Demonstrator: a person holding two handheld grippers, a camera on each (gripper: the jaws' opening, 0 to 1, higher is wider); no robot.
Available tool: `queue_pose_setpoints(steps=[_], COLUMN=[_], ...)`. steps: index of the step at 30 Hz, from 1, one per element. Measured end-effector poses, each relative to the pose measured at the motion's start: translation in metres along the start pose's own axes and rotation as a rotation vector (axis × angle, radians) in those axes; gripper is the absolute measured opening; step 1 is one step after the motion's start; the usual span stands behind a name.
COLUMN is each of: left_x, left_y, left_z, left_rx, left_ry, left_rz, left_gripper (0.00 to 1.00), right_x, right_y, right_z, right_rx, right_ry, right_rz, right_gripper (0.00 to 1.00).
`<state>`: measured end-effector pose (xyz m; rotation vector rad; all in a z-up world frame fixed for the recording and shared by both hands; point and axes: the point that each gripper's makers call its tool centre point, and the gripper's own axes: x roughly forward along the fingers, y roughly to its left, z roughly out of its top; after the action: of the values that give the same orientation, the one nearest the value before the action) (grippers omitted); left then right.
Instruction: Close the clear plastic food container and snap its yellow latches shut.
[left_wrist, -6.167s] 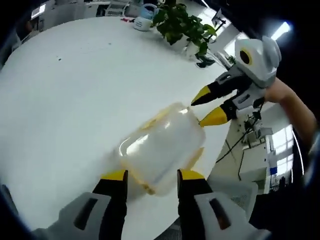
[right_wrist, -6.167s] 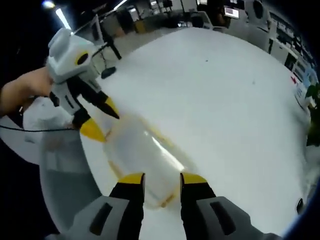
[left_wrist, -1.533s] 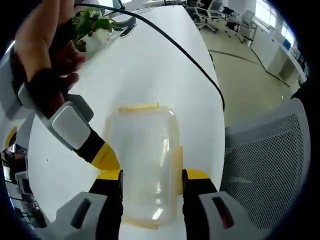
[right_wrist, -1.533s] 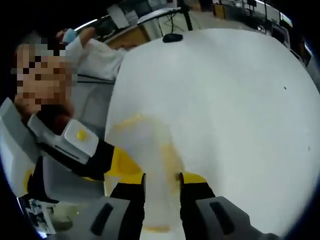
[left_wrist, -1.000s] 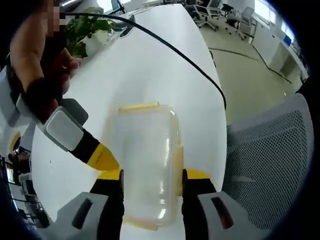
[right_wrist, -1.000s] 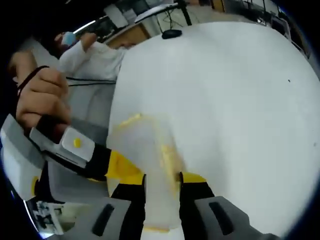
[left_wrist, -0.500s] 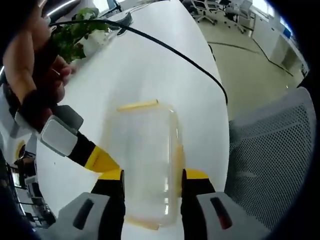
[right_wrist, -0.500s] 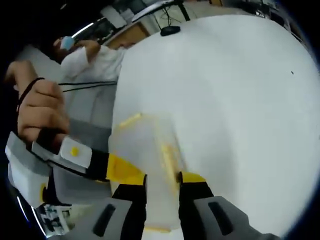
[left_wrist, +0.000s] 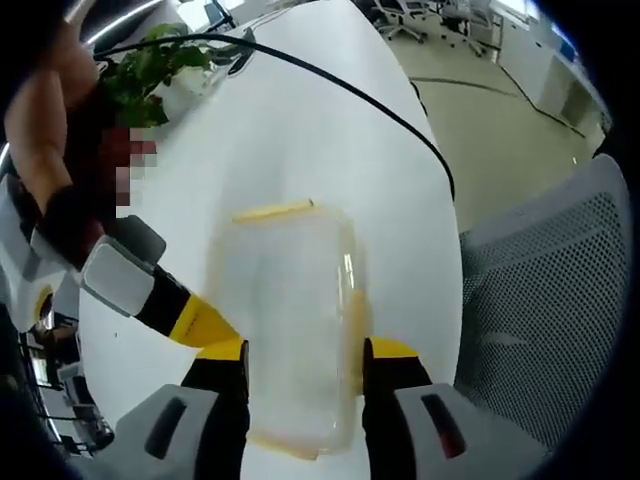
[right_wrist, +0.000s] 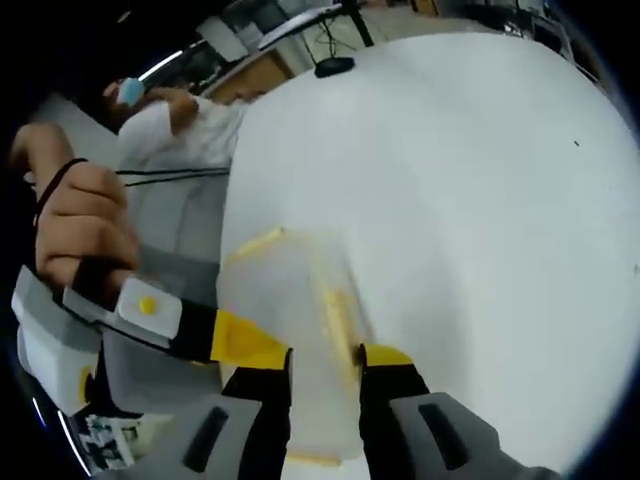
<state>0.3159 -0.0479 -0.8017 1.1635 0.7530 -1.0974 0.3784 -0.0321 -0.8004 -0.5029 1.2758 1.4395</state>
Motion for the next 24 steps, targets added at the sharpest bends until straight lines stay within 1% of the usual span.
queue_pose_setpoints(steps=[3,6,9,11,14,16,21,24], left_x=[-0.0003,-0.001,-0.0017,-0.0021,-0.0021,-0.0026,-0.0048,-0.0055], left_y=[0.0011,-0.0003,0.0006,0.0009,0.0028,0.0043,0.0046,0.0054], left_z=[-0.0001,-0.0006,-0.0004,-0.0003,-0.0021,-0.0029,-0.0018,-0.0024], left_rx=[0.006,0.031,0.031,0.033,0.062,0.067,0.042,0.003], left_ry=[-0.005,0.002,-0.006,-0.011,-0.012,-0.016,-0.036,-0.044], left_rz=[-0.004,0.003,0.003,0.0,-0.001,-0.009,-0.028,-0.037], left_gripper=[0.44,0.45,0.46,0.46,0.46,0.46,0.46,0.46], right_x=[-0.0007,-0.0001,-0.0013,-0.0019,-0.0031,-0.0037,-0.0036,-0.0036], right_y=[0.0,0.0014,0.0026,0.0027,-0.0003,-0.0005,-0.0006,0.0], right_z=[-0.0004,-0.0014,-0.0016,-0.0014,0.0003,0.0007,0.0011,0.0004], right_rx=[0.007,0.009,0.002,-0.001,0.005,0.015,0.007,0.003], right_ry=[-0.003,-0.002,-0.006,-0.008,-0.016,-0.02,-0.026,-0.029], right_rz=[-0.001,-0.001,-0.006,-0.015,-0.033,-0.039,-0.045,-0.046], right_gripper=[0.24,0.25,0.25,0.25,0.25,0.25,0.25,0.26])
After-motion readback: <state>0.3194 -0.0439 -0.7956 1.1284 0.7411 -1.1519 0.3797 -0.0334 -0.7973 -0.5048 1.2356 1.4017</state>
